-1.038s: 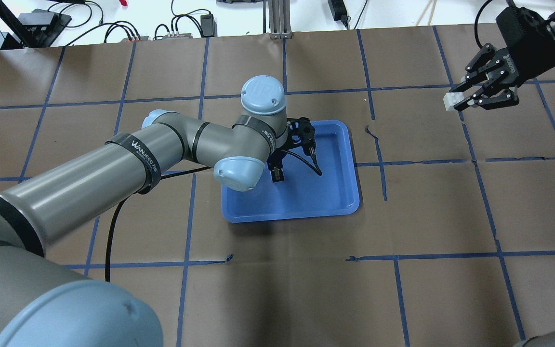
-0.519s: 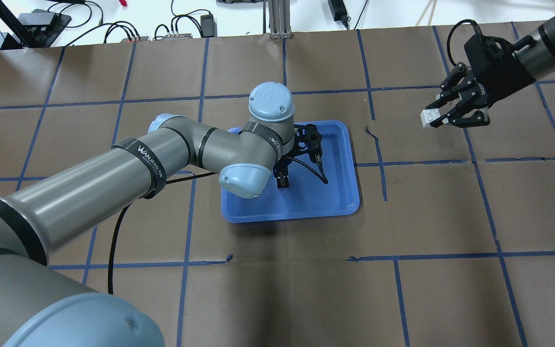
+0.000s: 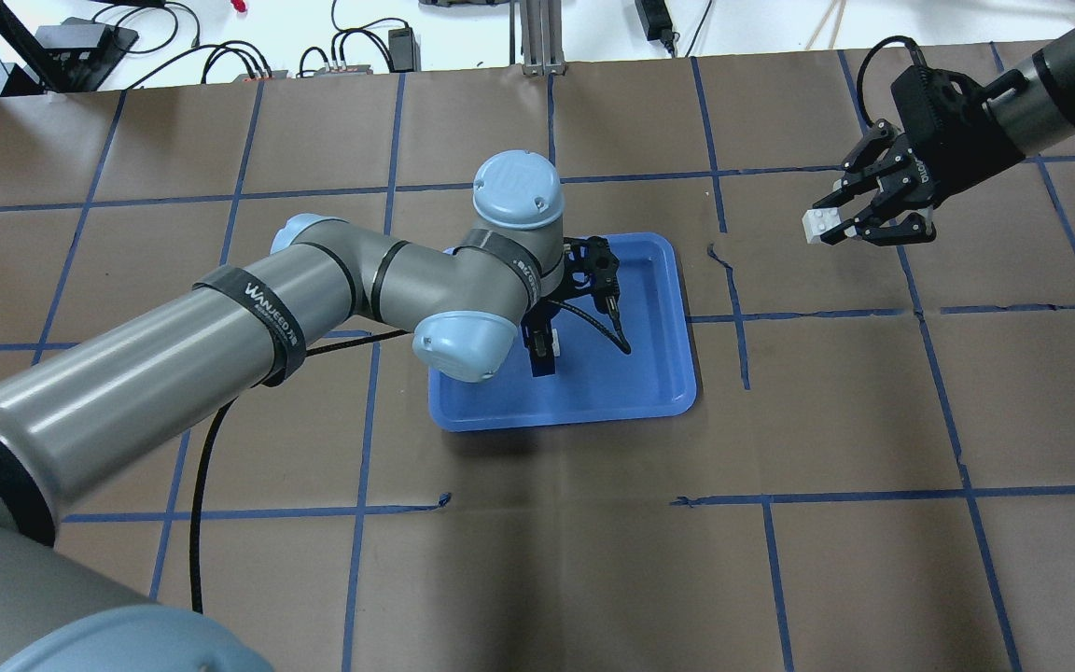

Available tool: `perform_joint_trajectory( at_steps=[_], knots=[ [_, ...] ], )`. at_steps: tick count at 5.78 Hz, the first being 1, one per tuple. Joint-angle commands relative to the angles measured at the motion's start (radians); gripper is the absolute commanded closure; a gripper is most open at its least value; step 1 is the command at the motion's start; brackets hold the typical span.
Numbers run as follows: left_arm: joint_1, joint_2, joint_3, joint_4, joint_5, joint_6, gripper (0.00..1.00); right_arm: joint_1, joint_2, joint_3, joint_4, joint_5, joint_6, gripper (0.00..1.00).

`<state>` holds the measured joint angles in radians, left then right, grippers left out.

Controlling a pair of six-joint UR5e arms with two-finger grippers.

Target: Assemble white blocks and place on blue tray

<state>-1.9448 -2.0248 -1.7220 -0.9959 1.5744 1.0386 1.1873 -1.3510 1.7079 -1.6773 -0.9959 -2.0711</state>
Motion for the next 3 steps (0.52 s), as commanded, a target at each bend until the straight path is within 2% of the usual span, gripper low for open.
perform_joint_trajectory(
  at_steps=[1,2,3],
  knots=[
    [0.09,0.209,0.045,-0.373,0.003,-0.052,0.1,0.005,0.009,0.001,-0.001,0.022,0.002,0.72],
    [0.154,0.333,0.053,-0.501,-0.001,-0.07,0.1,0.027,0.022,0.003,-0.022,0.081,0.058,0.72],
    [0.223,0.435,0.074,-0.568,0.001,-0.119,0.1,0.094,0.038,0.004,-0.091,0.088,0.142,0.72]
  ],
)
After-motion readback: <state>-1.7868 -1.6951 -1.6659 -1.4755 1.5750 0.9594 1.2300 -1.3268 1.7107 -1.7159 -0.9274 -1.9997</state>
